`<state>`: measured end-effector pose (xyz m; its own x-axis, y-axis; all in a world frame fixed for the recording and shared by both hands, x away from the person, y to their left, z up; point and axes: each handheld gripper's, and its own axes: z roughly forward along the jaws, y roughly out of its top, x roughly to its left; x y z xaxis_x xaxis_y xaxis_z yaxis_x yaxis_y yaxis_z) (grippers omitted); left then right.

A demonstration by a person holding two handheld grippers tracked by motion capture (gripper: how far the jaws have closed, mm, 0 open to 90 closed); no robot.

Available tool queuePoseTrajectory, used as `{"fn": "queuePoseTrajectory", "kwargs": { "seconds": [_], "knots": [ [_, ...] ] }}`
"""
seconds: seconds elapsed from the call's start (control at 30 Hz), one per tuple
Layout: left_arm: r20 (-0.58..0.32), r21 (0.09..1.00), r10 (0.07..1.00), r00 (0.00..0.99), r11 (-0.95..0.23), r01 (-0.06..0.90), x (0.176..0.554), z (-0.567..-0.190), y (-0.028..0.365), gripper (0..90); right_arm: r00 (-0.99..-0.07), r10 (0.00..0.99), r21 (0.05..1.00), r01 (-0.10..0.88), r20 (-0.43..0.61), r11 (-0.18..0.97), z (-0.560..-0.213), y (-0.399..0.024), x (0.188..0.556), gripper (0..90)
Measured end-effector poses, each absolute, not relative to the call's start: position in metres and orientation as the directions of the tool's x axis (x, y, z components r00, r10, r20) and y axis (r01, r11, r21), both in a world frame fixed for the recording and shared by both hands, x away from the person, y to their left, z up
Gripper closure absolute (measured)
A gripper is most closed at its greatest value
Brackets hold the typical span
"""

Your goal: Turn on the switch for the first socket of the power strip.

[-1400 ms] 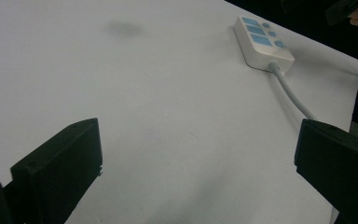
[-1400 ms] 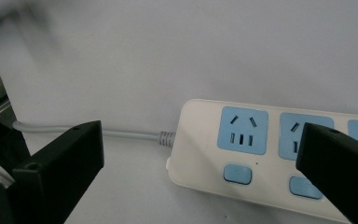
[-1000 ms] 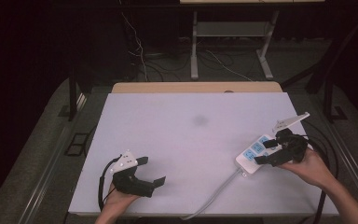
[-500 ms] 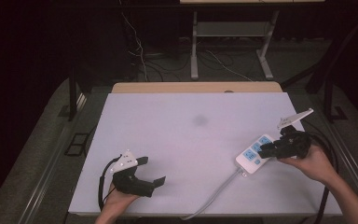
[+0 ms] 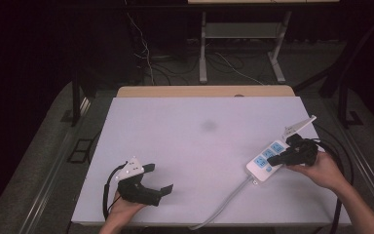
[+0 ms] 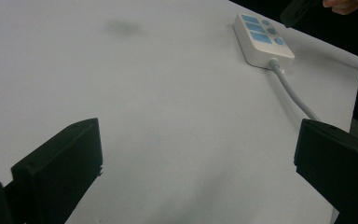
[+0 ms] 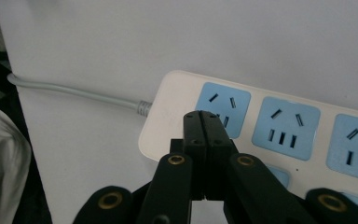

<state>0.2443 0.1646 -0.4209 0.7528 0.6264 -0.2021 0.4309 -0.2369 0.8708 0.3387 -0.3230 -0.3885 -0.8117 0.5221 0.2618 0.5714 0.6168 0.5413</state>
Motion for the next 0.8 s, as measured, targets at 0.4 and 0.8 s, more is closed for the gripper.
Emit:
{"fn": "queuePoseTrajectory", "kwargs": {
  "seconds": [0.4,0.8],
  "knots": [
    [-0.205,0.87,0.629,0.75,-0.233,0.434,0.245,-0.421,0.165,0.0,-0.812,0.524,0.508,0.575,0.258,0.641,-0.396,-0.319,0.342,89.4],
    [-0.205,0.868,0.629,0.75,-0.237,0.436,0.245,-0.422,0.164,0.0,-0.799,0.543,0.511,0.59,0.26,0.624,-0.407,-0.321,0.339,89.4]
  ]
}}
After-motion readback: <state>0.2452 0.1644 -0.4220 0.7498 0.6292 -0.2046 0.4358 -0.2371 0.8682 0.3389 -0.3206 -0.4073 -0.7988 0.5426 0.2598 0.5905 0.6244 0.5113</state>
